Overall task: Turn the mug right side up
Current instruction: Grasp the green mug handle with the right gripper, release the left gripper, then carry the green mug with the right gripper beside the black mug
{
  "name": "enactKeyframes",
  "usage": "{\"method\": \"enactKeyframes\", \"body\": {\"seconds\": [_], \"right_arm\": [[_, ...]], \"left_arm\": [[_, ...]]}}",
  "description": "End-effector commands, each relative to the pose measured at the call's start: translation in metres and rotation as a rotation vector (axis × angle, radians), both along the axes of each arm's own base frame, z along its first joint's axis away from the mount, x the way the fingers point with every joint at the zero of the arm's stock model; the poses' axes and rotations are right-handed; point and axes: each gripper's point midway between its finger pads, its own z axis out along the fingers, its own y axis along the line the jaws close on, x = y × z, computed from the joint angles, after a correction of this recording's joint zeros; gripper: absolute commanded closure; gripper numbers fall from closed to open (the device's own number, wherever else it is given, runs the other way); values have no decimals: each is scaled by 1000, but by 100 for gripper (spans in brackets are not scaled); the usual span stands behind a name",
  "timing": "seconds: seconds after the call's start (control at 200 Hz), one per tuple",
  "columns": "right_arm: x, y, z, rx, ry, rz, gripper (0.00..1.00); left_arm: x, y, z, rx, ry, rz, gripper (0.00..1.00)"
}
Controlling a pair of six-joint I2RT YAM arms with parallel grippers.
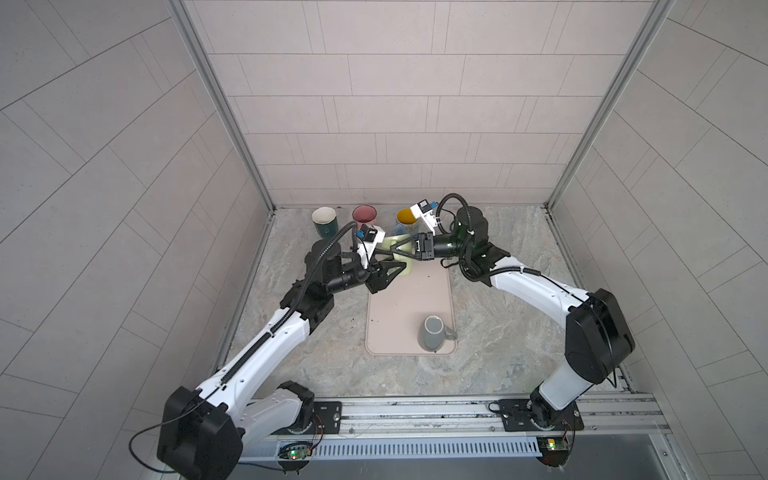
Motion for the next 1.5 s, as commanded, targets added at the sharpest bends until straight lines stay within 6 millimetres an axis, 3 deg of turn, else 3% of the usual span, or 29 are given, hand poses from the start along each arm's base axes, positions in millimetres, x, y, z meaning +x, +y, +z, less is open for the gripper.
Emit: {"method": "enactKeyframes", "body": {"seconds": [0.0,0.185,0.36,0.781,0.961,0.986,1.231,1.496], "right_arm": [[-2,-14,16,-43,-116,-50,100],[10,-32,10,-75,-128,-150,100],[20,-59,-9,-200,-192,-307,100],[44,-157,-45,-294,-369,-865,100],[47,-192,-51,-328,-467,-1058,100],[46,-196,-65,-353,-464,-1069,100],[53,-215,-85,-391,-525,-1190,100],[66,-223,-113,-402,-540,-1263,100]], "left_arm": [[-1,7,32,-4,-123,34,49],[2,13,27,9,-107,80,48],[4,16,25,0,-100,111,48],[8,18,33,-67,-110,143,48],[8,20,32,-90,-112,155,48],[8,20,31,-91,-111,157,48],[9,24,28,-92,-114,181,48],[12,26,24,-97,-107,199,48]]}}
